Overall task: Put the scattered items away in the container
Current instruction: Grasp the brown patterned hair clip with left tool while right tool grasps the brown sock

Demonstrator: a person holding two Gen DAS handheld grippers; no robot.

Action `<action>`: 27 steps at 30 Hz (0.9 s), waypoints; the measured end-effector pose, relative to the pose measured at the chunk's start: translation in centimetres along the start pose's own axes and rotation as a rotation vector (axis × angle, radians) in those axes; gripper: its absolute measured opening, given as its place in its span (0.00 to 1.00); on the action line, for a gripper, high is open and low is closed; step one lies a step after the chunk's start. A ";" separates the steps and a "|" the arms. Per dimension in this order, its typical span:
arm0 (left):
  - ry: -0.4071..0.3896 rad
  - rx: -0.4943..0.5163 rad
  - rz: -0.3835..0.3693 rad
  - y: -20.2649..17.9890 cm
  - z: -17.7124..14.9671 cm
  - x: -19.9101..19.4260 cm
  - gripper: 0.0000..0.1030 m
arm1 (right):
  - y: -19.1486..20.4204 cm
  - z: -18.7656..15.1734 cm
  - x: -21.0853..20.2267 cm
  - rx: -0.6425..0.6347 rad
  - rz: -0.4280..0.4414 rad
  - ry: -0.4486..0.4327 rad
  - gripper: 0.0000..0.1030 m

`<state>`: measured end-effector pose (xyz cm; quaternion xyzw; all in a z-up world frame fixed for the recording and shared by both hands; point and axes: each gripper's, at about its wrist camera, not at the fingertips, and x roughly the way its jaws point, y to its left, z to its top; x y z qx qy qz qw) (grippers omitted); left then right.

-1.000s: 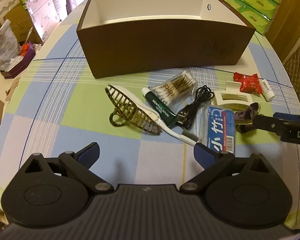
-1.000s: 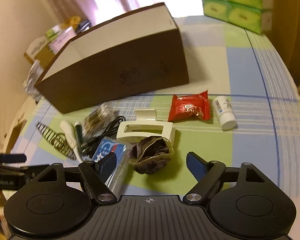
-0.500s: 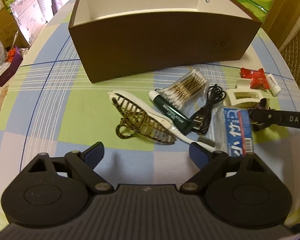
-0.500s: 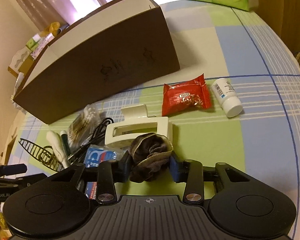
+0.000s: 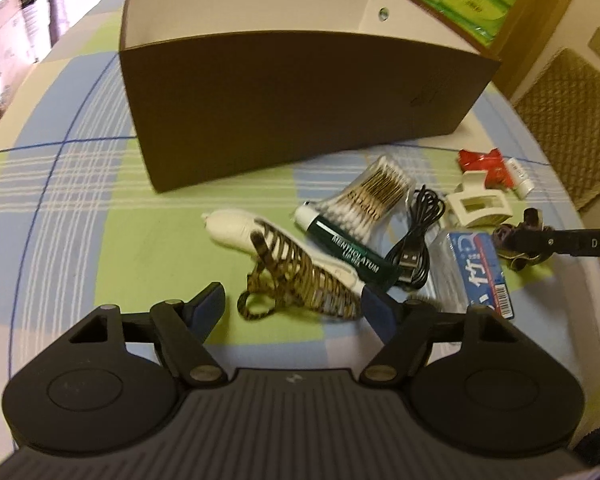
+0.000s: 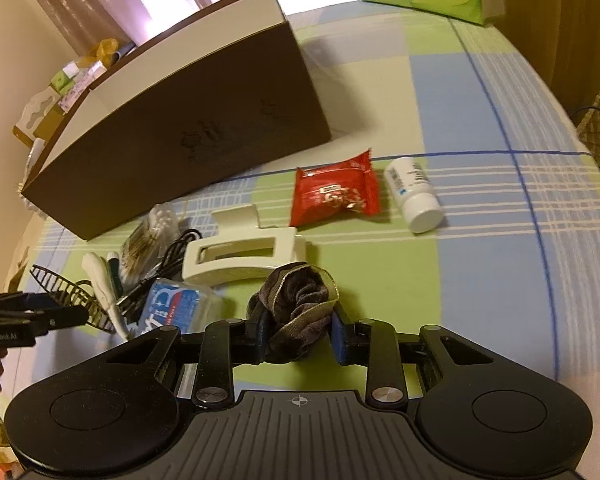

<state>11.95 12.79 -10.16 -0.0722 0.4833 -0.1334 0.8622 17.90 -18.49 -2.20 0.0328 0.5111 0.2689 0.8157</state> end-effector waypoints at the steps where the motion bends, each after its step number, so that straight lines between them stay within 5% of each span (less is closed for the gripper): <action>1: -0.005 0.004 -0.016 0.2 0.0 0.1 0.68 | -0.1 -0.1 -0.2 -0.004 -0.003 -0.002 0.32; 6: -0.006 -0.007 -0.080 1.1 0.1 0.9 0.54 | -0.5 -0.5 -0.9 -0.034 -0.015 -0.015 0.32; 12: -0.014 -0.032 -0.111 1.7 0.1 1.1 0.50 | -0.6 -1.2 -1.5 -0.072 -0.016 -0.026 0.32; 18: -0.019 -0.025 -0.082 1.0 -0.5 0.1 0.48 | -0.7 -1.7 -2.3 -0.083 -0.007 -0.027 0.32; 22: -0.042 -0.046 -0.071 0.8 -0.3 -1.5 0.30 | -0.5 -1.6 -2.7 -0.098 0.005 -0.030 0.32; 27: 0.020 -0.046 -0.020 0.6 -0.6 -1.0 0.31 | -0.2 -1.3 -2.6 -0.115 0.017 -0.028 0.32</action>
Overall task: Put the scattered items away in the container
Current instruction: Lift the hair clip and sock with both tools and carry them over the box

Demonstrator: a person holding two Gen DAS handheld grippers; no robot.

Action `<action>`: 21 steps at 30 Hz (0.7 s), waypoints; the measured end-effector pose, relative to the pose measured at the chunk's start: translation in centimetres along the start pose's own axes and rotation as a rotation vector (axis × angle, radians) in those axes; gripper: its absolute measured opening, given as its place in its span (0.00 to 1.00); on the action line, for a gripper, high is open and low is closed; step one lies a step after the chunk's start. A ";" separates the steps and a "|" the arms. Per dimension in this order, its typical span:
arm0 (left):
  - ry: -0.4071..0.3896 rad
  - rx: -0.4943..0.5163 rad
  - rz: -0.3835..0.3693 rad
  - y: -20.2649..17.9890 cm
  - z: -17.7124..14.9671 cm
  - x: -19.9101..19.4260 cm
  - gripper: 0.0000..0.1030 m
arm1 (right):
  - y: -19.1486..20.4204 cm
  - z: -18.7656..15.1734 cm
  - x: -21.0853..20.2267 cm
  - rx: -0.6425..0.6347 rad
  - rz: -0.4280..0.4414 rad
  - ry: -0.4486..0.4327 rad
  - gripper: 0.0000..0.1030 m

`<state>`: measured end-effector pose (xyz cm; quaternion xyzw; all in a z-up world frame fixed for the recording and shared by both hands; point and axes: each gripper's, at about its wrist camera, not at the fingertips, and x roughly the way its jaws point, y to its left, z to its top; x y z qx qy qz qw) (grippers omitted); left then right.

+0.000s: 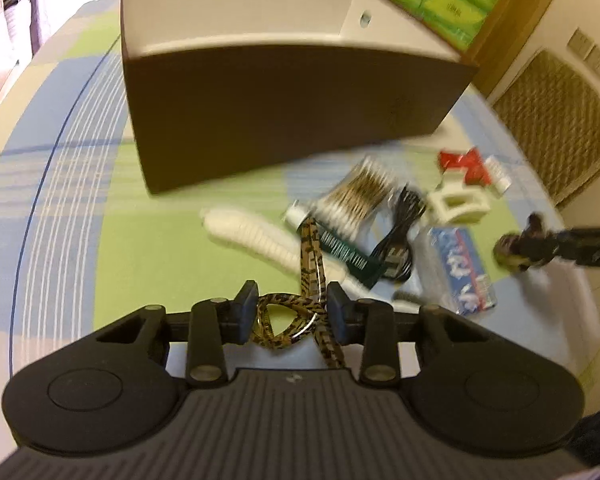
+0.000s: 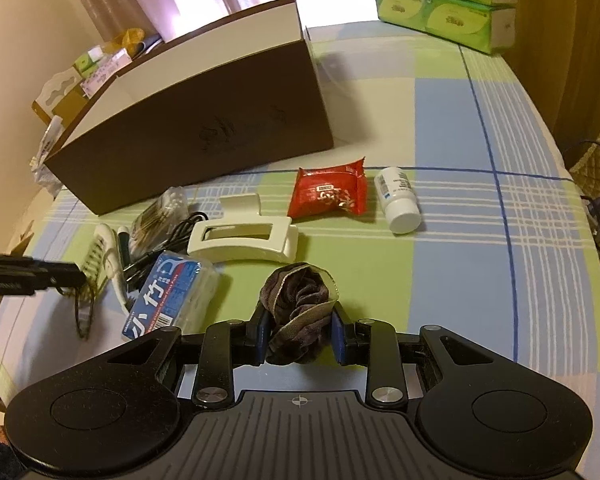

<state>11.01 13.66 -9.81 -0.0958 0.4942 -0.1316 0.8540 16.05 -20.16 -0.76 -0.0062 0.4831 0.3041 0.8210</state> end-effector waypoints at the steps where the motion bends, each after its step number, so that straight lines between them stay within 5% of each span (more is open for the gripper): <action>1: 0.004 -0.016 0.003 0.1 -0.1 0.1 0.31 | 0.1 0.0 0.0 -0.003 0.003 -0.002 0.32; 4: 0.017 -0.071 0.039 0.1 -0.3 0.2 0.52 | 0.2 0.0 -0.1 -0.010 0.012 -0.003 0.32; 8: 0.046 -0.096 0.099 -0.7 -0.5 0.6 0.55 | 0.0 -0.1 -0.1 -0.007 0.014 0.003 0.32; 21: 0.053 0.010 0.223 -3.1 -0.9 1.1 0.37 | 0.4 0.2 0.5 -0.048 0.022 0.027 0.32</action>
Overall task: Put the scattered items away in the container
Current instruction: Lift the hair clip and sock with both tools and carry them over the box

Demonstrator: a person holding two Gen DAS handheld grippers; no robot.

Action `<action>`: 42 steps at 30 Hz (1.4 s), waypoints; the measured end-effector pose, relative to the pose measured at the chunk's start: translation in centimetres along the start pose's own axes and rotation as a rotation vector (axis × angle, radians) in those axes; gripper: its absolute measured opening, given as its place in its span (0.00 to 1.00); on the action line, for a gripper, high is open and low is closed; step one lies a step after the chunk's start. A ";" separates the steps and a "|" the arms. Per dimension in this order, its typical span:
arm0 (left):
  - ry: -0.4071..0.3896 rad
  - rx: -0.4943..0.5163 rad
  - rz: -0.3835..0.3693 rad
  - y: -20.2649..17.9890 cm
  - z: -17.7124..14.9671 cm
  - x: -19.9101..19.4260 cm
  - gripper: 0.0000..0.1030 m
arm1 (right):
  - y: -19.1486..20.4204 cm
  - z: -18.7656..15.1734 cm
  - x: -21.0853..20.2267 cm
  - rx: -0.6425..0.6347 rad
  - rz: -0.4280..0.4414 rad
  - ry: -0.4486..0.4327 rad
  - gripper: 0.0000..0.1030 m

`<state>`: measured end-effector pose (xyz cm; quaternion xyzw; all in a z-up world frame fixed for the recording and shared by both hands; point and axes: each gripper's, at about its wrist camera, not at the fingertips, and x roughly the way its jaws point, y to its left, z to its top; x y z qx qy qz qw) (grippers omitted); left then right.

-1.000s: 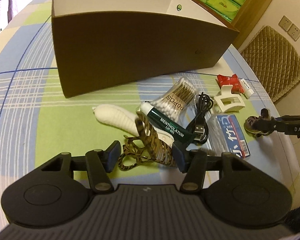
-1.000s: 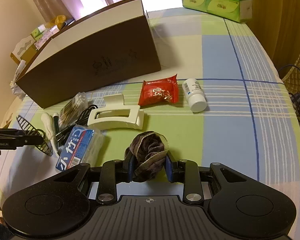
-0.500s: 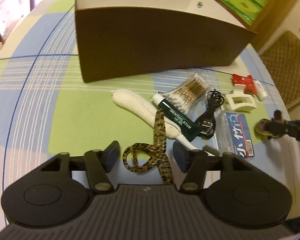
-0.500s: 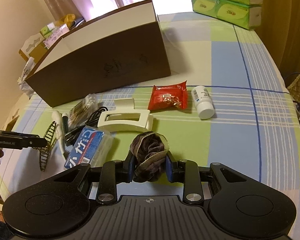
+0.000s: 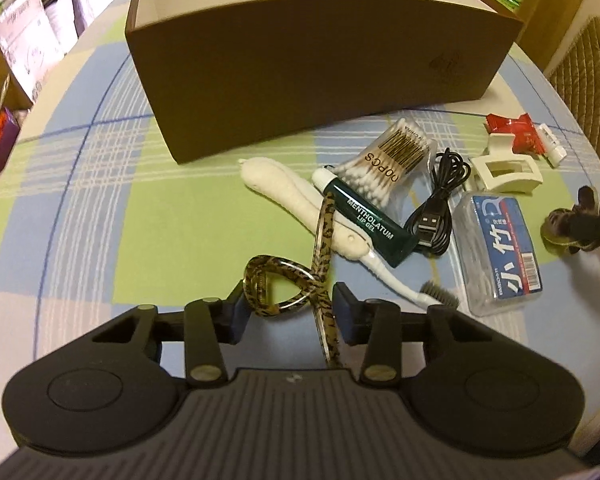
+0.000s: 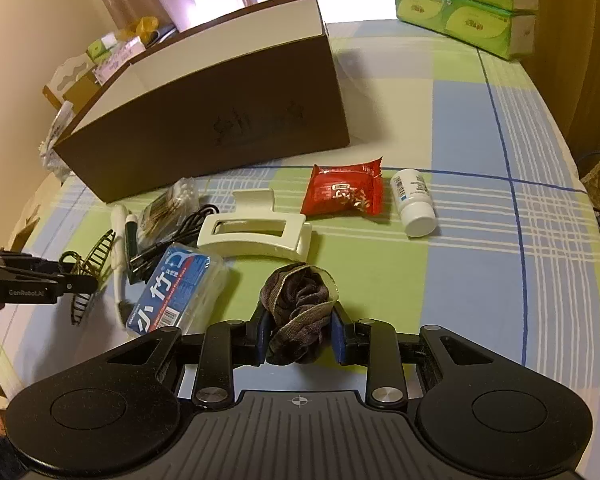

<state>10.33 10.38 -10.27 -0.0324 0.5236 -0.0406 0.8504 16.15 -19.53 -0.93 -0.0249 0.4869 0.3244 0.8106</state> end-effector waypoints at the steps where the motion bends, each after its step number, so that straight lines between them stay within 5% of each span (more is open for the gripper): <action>1: 0.004 0.003 0.003 0.0 0.0 0.0 0.37 | 0.0 0.0 0.0 -0.001 0.000 0.003 0.32; 26: -0.094 0.037 -0.002 0.2 1.6 -6.6 0.33 | 0.8 2.5 -1.2 -0.028 0.066 0.001 0.32; 42: -0.274 0.078 -0.079 0.6 8.9 -10.1 0.33 | 3.6 13.1 -2.0 -0.151 0.212 -0.161 0.32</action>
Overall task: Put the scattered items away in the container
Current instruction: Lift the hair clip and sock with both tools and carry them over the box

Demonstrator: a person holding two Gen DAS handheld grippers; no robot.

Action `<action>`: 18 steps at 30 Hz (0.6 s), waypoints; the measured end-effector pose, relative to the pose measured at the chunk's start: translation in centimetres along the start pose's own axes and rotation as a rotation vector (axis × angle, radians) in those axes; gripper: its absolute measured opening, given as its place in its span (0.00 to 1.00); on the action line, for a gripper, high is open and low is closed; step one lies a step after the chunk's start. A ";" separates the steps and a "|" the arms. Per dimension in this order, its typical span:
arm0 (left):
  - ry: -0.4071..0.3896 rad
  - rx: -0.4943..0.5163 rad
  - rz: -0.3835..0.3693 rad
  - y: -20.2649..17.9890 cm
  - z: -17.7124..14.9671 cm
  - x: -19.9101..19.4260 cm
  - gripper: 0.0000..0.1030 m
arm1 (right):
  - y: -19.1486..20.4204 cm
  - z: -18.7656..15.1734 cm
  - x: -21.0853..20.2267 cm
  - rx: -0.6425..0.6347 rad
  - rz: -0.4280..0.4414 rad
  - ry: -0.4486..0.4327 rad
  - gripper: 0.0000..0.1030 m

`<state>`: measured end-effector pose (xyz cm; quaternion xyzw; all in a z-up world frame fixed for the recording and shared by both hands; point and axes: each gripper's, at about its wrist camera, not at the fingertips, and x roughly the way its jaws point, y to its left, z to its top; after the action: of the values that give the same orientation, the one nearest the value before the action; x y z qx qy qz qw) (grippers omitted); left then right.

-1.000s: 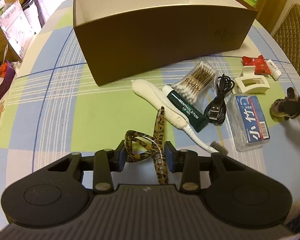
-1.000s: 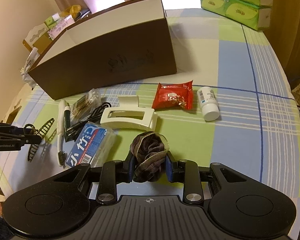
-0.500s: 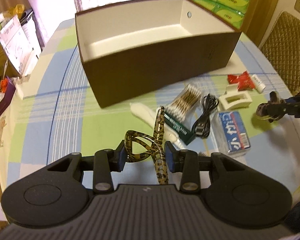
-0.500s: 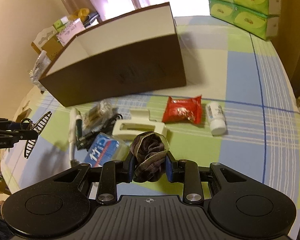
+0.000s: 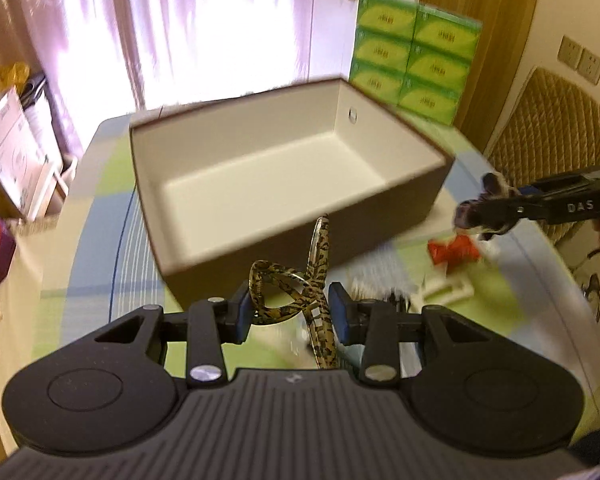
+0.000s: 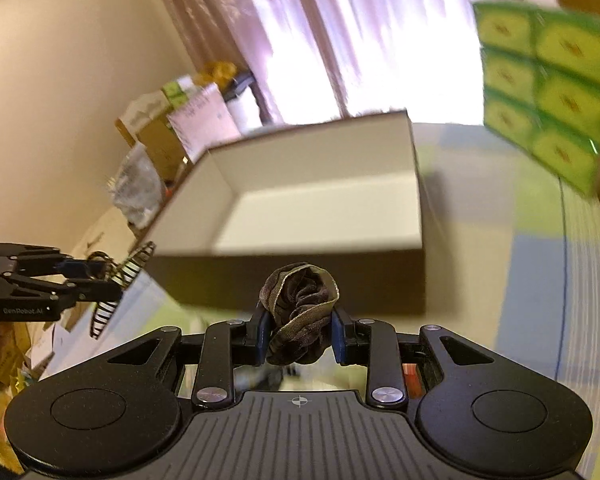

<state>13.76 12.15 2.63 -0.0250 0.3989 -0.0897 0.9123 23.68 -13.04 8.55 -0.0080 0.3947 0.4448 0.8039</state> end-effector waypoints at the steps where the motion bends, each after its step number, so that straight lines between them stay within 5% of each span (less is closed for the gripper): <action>1: -0.015 0.003 -0.005 0.2 0.8 0.1 0.33 | 0.1 0.8 0.4 -0.015 0.002 -0.009 0.32; 9: -0.050 0.033 -0.005 1.6 6.1 3.7 0.33 | 0.2 5.9 6.2 -0.071 0.019 0.003 0.32; 18: 0.080 0.015 -0.060 3.2 9.2 11.6 0.33 | 0.3 7.5 14.2 -0.123 0.011 0.170 0.32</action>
<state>28.67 12.95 0.10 -0.0264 0.4332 -0.1208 0.8927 32.28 -0.03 4.68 -0.0928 0.4334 0.4704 0.7630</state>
